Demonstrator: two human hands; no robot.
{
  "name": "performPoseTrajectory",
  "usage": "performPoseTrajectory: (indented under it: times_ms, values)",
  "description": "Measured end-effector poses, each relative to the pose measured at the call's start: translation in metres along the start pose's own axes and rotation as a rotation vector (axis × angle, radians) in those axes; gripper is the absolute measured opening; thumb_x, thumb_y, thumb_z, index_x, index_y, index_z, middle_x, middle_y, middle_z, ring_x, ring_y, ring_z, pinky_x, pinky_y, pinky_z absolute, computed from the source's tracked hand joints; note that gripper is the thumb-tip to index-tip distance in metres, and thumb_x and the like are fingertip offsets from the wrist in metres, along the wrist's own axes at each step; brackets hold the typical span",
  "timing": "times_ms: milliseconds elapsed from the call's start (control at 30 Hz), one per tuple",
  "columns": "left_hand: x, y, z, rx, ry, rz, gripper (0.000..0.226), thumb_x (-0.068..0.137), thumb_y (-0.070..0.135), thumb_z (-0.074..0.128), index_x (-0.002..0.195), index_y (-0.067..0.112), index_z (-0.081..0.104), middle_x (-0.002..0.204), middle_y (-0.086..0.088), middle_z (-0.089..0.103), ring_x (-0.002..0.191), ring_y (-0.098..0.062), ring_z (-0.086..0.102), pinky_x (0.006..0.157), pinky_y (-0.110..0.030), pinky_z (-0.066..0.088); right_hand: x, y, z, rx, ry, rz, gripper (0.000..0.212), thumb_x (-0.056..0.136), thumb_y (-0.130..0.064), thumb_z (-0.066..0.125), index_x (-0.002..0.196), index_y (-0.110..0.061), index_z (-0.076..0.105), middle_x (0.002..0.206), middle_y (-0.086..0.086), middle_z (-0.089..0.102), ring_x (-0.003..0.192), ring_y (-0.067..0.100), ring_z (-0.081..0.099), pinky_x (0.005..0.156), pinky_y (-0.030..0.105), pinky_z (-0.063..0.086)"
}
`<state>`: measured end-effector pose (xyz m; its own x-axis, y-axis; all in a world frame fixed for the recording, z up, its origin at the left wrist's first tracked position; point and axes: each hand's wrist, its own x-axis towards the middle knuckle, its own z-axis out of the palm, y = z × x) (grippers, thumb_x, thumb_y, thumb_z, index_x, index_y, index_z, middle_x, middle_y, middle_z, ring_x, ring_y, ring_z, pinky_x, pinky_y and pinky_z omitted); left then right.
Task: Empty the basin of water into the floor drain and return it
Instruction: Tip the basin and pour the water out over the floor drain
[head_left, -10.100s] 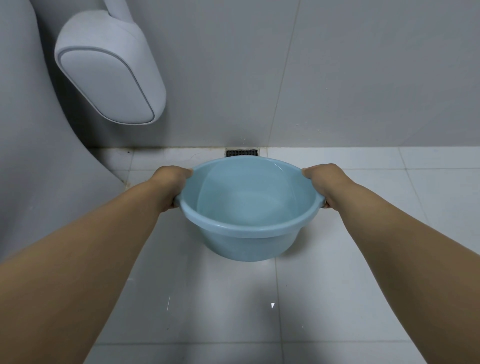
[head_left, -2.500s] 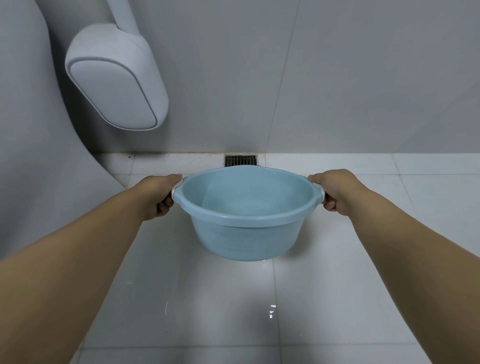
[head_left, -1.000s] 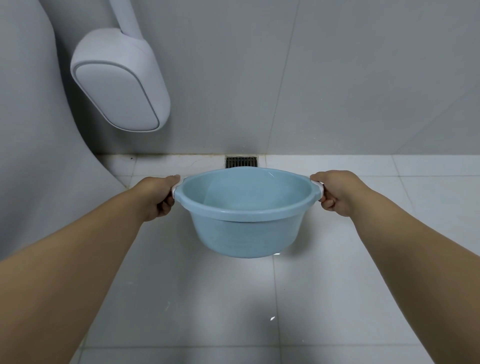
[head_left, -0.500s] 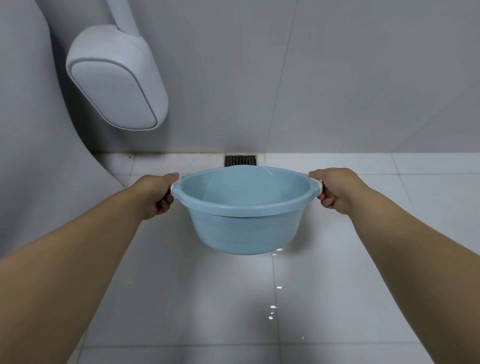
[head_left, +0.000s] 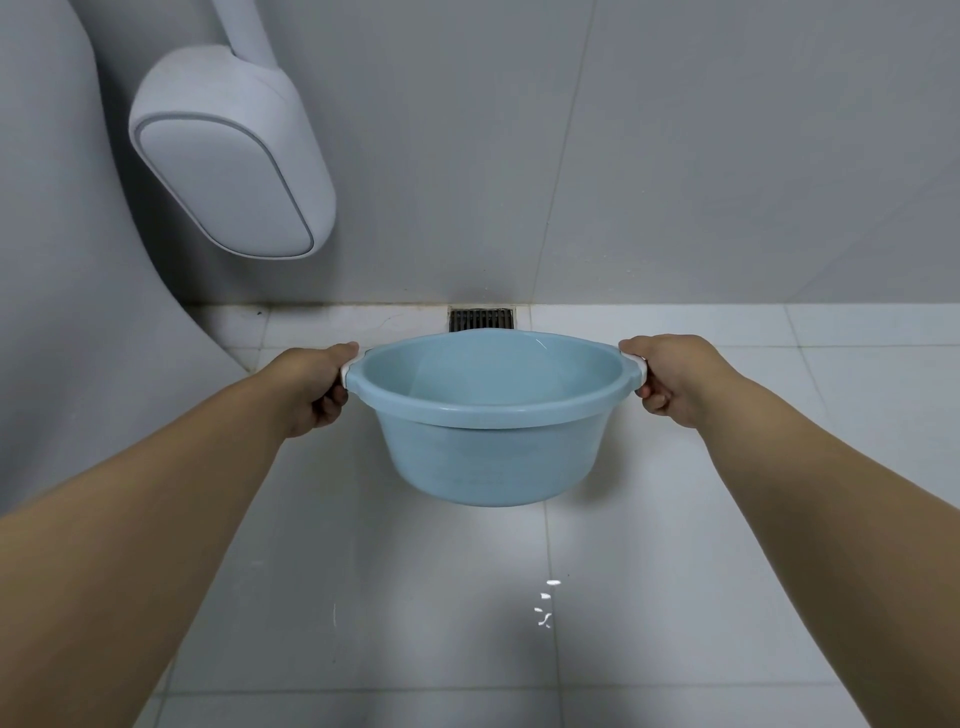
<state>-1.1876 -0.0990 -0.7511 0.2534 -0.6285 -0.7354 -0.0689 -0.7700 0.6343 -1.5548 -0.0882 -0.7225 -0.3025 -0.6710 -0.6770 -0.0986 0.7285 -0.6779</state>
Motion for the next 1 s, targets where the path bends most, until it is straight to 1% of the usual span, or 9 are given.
performPoseTrajectory:
  times_ms: [133,433,733,900,1000]
  values:
    - [0.0002,-0.0004,0.0001,-0.004,0.002,0.0,0.026,0.098,0.036,0.058,0.103,0.011,0.062,0.064,0.001,0.048,0.04,-0.008,0.037,0.033,-0.015,0.03,0.0002,0.0002,0.0003,0.001,0.0,-0.002,0.022,0.087,-0.011,0.059,0.068,-0.011,0.049,0.061,0.008,0.046,0.047,0.018,0.036,0.037,0.017,0.024]
    - [0.0012,-0.0007,0.0005,-0.021,0.008,-0.003,0.026,0.097,0.037,0.059,0.088,0.013,0.059,0.063,0.001,0.048,0.038,-0.007,0.037,0.033,-0.014,0.03,-0.0011,0.0017,-0.0009,0.01,-0.014,-0.012,0.019,0.09,-0.014,0.059,0.073,-0.012,0.051,0.062,0.007,0.047,0.047,0.017,0.038,0.037,0.017,0.026]
    - [0.0023,-0.0003,0.0005,-0.026,0.006,0.001,0.025,0.097,0.037,0.059,0.095,0.013,0.06,0.064,0.001,0.048,0.038,-0.007,0.037,0.033,-0.014,0.03,0.0006,0.0027,-0.0002,0.028,-0.01,-0.017,0.018,0.092,-0.016,0.06,0.075,-0.012,0.053,0.064,0.007,0.049,0.047,0.017,0.039,0.036,0.017,0.027]
    - [0.0003,0.0008,0.0023,-0.03,0.015,-0.002,0.025,0.097,0.037,0.059,0.089,0.013,0.06,0.063,0.001,0.048,0.038,-0.007,0.037,0.033,-0.014,0.03,0.0004,0.0026,-0.0007,0.033,-0.013,-0.015,0.016,0.093,-0.017,0.06,0.078,-0.011,0.055,0.063,0.007,0.049,0.046,0.017,0.039,0.036,0.017,0.027]
    - [-0.0006,0.001,0.0027,-0.031,0.023,-0.002,0.024,0.097,0.037,0.059,0.094,0.013,0.061,0.063,0.001,0.049,0.038,-0.007,0.037,0.034,-0.014,0.03,-0.0004,0.0025,-0.0007,0.035,-0.013,-0.016,0.016,0.093,-0.017,0.059,0.079,-0.011,0.055,0.063,0.007,0.049,0.046,0.017,0.039,0.036,0.017,0.027]
